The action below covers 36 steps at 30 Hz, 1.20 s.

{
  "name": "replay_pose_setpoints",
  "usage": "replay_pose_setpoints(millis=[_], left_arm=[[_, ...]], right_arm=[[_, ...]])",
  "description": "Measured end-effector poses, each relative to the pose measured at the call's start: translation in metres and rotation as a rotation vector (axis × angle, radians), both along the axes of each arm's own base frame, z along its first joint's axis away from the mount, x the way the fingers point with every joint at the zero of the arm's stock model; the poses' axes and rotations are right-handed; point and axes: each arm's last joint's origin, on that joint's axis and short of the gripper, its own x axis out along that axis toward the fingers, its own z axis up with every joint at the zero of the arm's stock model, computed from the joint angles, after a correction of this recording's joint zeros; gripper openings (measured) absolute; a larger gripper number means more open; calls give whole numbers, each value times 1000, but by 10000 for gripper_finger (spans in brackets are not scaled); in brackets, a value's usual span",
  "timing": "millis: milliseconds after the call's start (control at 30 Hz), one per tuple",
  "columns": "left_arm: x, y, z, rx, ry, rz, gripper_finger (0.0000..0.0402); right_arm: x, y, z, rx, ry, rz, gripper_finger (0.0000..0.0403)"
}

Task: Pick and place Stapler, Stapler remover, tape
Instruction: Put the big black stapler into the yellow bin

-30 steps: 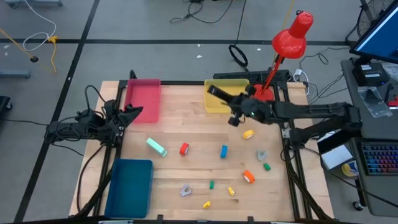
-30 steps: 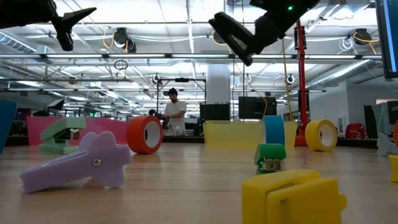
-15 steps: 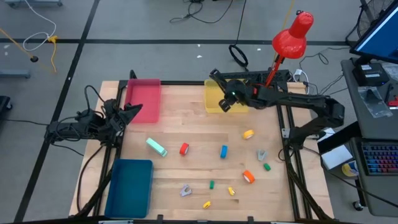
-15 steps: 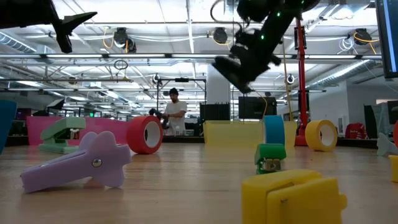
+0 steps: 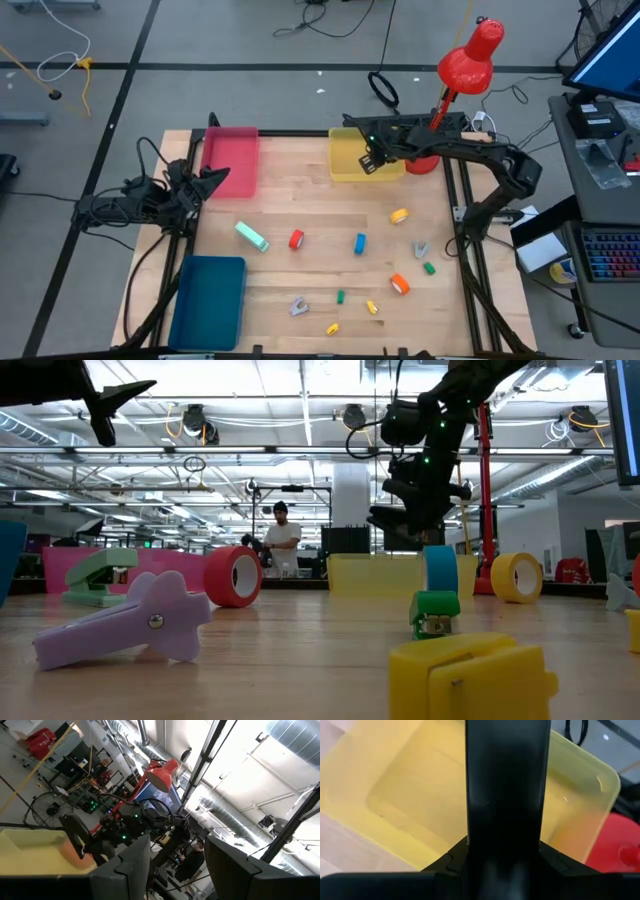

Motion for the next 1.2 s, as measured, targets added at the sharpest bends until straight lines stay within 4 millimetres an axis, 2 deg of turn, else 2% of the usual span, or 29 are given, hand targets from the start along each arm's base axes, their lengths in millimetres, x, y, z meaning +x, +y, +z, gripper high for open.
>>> replay_pose_setpoints(millis=[167,467,600,800,1200], left_arm=[[0,0,0,0,1,0,186],[0,0,0,36,12,16,186],[0,0,0,38,13,16,186],[0,0,0,38,13,17,186],[0,0,0,39,13,17,186]], right_arm=[[-7,-4,-2,34,5,-77,122],[-10,-3,-3,52,36,-83,122],[-7,-5,-11,68,61,-84,122],[-1,-8,-24,59,150,54,122],[3,-13,-22,-55,268,399,122]])
